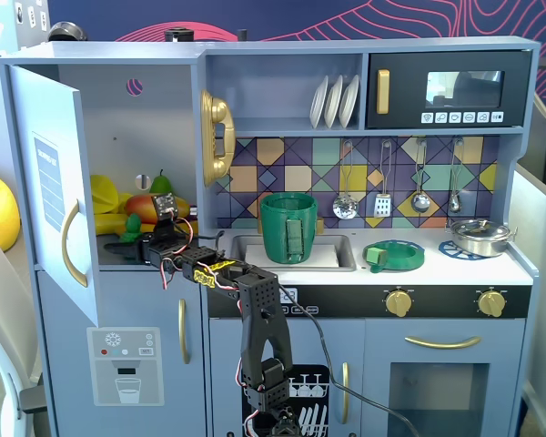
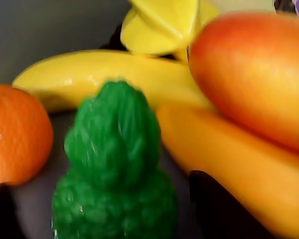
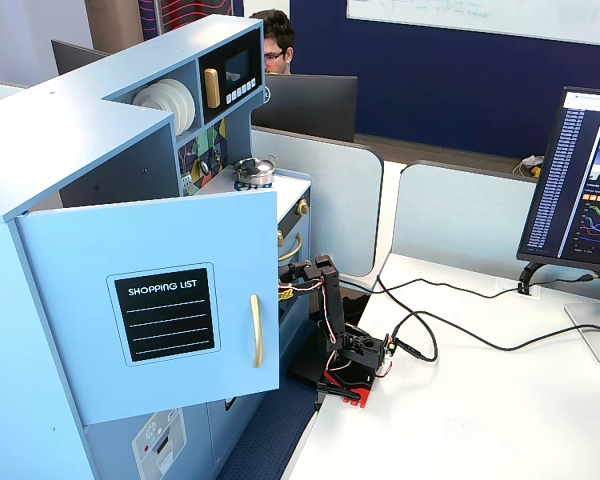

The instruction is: Pick up the green pineapple from the left cabinet and place it in the green recipient

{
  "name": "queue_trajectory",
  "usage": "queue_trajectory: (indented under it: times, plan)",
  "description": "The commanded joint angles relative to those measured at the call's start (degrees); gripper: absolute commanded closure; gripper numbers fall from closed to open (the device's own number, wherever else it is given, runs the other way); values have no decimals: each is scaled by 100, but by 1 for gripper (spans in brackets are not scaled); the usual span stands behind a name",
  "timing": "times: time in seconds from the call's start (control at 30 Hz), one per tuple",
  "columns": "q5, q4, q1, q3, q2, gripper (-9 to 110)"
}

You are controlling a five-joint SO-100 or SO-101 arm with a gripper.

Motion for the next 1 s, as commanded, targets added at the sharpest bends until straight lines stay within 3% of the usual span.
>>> queue_trajectory:
  times: [0.0, 0.07, 0.23, 0.47, 0.67, 0.83, 0.97]
  plan:
    - [-211, -62, -35, -457, 35, 93]
    - [-167, -26, -35, -457, 44, 102]
    - [-791, 545, -53, -53, 694, 102]
    - [-2013, 1846, -334, 2566, 4131, 102]
    - [-2522, 3340, -343, 3349, 6144, 102]
    - [-2470, 4034, 580, 3366, 6864, 102]
    - [-2127, 4447, 1916, 3138, 6882, 102]
